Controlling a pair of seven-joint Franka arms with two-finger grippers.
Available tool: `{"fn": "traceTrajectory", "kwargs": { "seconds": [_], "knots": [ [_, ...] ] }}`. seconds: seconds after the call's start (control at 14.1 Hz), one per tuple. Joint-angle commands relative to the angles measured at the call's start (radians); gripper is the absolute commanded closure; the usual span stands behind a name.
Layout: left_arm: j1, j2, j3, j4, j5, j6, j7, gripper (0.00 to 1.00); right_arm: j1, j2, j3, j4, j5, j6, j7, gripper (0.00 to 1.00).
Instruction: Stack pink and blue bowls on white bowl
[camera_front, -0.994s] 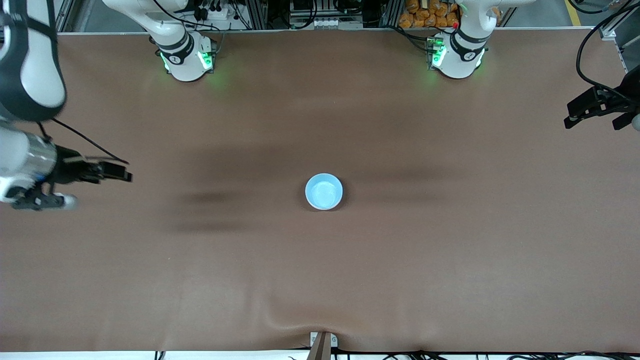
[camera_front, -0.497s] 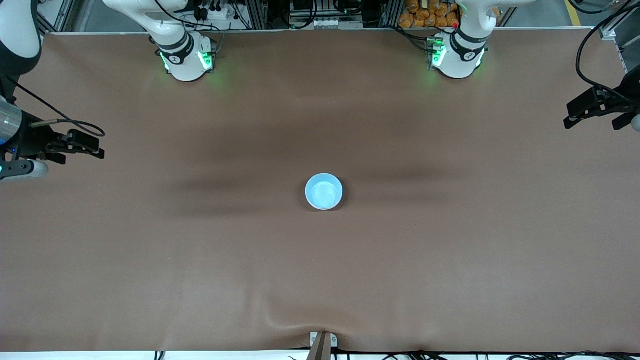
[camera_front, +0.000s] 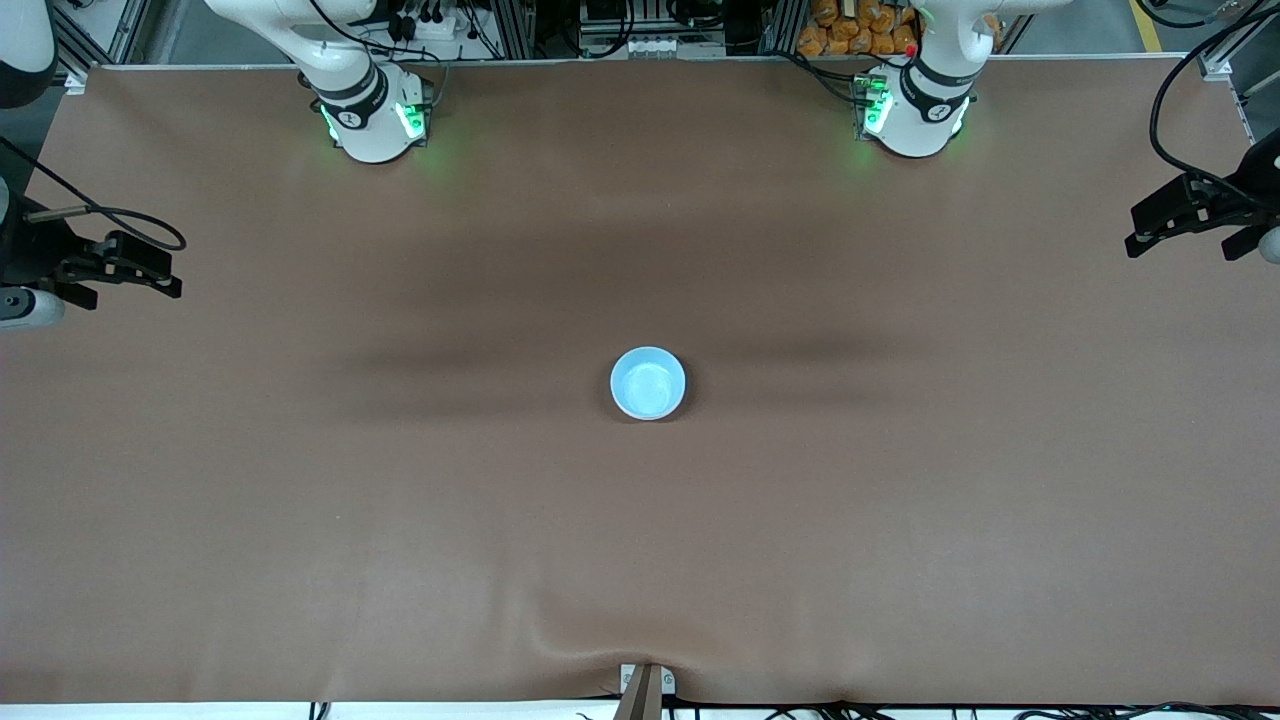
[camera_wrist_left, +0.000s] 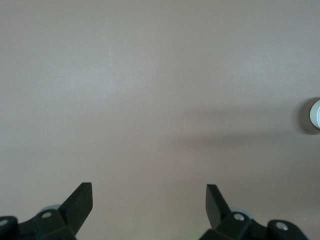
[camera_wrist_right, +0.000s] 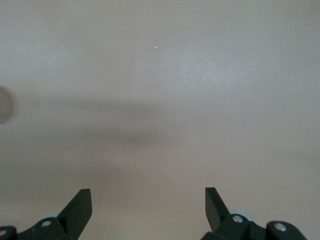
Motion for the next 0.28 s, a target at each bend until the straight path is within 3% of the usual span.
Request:
{"fn": "traceTrajectory", "kwargs": {
  "seconds": [0.0, 0.21],
  "knots": [
    [-0.002, 0.01, -0.002, 0.022, 0.004, -0.017, 0.004, 0.0, -0.01, -0.018, 0.012, -0.004, -0.016, -0.006, -0.018, 0.0],
    [-0.002, 0.016, -0.002, 0.022, -0.015, -0.019, 0.004, 0.0, -0.013, -0.018, 0.01, -0.006, -0.016, -0.009, -0.02, 0.0]
  ]
}}
